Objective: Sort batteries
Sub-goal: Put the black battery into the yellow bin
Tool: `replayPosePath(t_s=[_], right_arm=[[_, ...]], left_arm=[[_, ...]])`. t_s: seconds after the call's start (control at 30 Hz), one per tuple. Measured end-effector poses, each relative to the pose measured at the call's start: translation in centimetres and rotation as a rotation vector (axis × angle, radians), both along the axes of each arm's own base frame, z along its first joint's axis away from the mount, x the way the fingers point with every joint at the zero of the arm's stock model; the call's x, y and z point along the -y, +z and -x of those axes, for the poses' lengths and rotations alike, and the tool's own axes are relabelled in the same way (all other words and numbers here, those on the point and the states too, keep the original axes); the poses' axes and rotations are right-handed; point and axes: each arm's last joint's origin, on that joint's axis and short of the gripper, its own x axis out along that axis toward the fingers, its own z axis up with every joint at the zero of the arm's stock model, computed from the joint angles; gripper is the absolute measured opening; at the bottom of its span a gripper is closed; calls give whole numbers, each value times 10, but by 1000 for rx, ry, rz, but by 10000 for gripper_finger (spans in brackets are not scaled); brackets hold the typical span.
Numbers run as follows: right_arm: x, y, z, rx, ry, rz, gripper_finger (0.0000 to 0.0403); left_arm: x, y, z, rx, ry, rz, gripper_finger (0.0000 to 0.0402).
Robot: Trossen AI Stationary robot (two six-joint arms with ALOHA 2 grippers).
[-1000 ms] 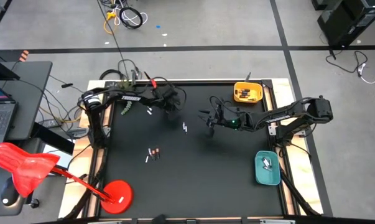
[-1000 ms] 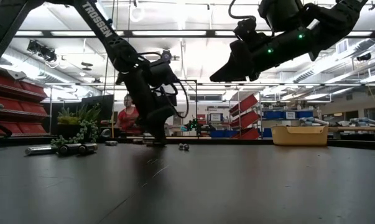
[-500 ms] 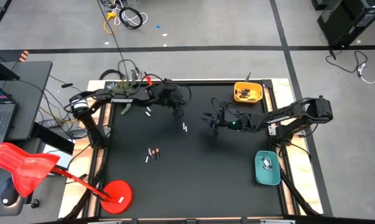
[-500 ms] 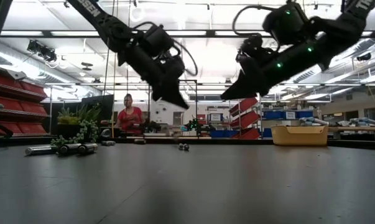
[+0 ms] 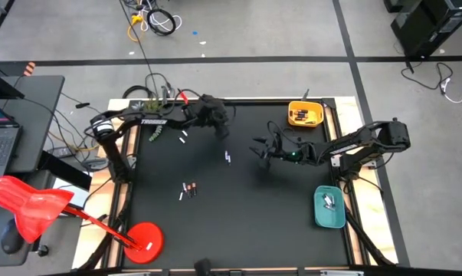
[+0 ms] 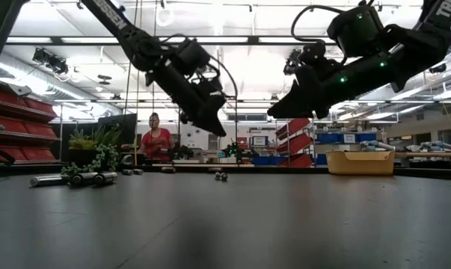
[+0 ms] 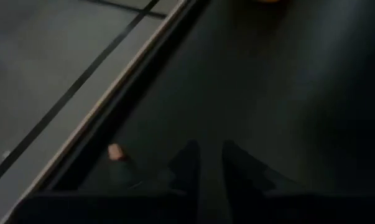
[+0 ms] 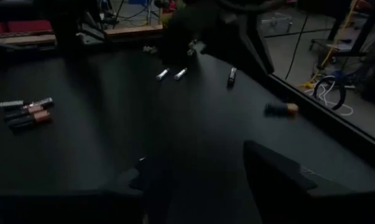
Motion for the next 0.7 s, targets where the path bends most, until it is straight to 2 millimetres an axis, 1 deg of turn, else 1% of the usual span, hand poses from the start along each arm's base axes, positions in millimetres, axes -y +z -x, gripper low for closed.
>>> replayPosePath(t_s=[0.13,0.23,0.33,0.53,0.6,0.7], right_arm=[[-1,0,0,7,-2,-14,189],[-3,1,-1,13,7,-12,179],[-5,1,-1,12,19,0,170],[-7,2,-1,7,33,20,161],[-8,2,-2,5,36,27,161],[-8,2,-2,9,41,31,161]], left_arm=[[-23,-9,1,-61,43,46,129],[-38,-13,-4,-112,61,94,154],[-53,-15,-9,-127,86,110,160],[-76,-20,-18,-175,71,109,160],[-84,-23,-17,-188,83,123,160],[-96,-33,-11,-194,111,169,161]])
